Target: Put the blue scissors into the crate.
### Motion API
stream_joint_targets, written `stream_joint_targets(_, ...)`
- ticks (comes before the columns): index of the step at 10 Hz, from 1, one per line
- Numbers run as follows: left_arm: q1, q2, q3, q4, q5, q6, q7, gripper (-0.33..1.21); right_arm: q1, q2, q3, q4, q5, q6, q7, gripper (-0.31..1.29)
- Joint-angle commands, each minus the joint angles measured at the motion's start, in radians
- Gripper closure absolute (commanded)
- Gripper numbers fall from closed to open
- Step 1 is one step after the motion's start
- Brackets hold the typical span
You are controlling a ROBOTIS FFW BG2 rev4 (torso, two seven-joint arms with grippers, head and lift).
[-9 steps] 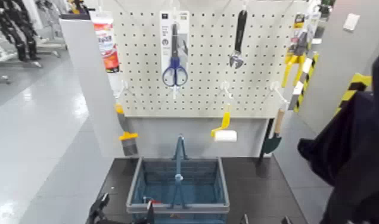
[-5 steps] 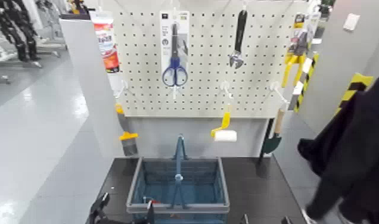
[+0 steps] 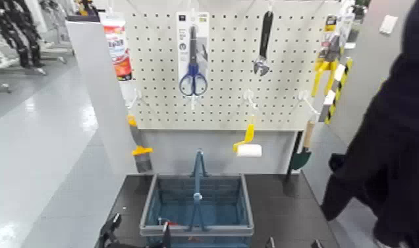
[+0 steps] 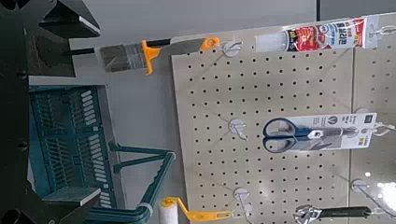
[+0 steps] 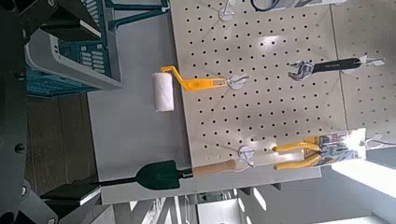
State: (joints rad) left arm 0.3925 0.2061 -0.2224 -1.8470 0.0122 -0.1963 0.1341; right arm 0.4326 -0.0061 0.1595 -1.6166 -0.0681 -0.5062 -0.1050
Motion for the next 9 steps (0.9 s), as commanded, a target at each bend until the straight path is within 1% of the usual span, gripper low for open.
stream_joint_targets(1, 0.000, 0.001, 0.002, 0.000, 0.000, -0.003, -0.005, 0.11, 0.002, 0.000, 0.000, 0.000, 0.001, 0.000, 0.001, 0.15)
stream_joint_targets(3, 0.000, -0.002, 0.021, -0.005, 0.008, -0.017, -0.027, 0.11, 0.002, 0.002, 0.000, -0.002, 0.001, 0.000, -0.001, 0.15)
stream_joint_targets(4, -0.009, -0.011, 0.054, -0.024, 0.021, 0.011, -0.074, 0.11, 0.002, 0.002, 0.002, -0.002, 0.001, 0.000, -0.001, 0.15)
stream_joint_targets(5, -0.030, -0.025, 0.081, -0.034, 0.020, 0.024, -0.149, 0.11, 0.002, 0.002, 0.003, -0.002, 0.001, 0.000, -0.001, 0.15)
stream_joint_targets(7, -0.060, -0.053, 0.103, -0.041, 0.029, 0.038, -0.194, 0.11, 0.002, 0.000, 0.005, -0.002, 0.001, 0.000, -0.001, 0.15)
stream_joint_targets(8, -0.078, -0.065, 0.124, -0.047, 0.031, 0.058, -0.235, 0.11, 0.002, 0.002, 0.005, -0.002, 0.001, 0.000, -0.001, 0.15)
stream_joint_targets(9, -0.101, -0.071, 0.143, -0.061, 0.037, 0.083, -0.274, 0.11, 0.000, 0.003, 0.006, -0.002, 0.001, 0.000, 0.001, 0.15)
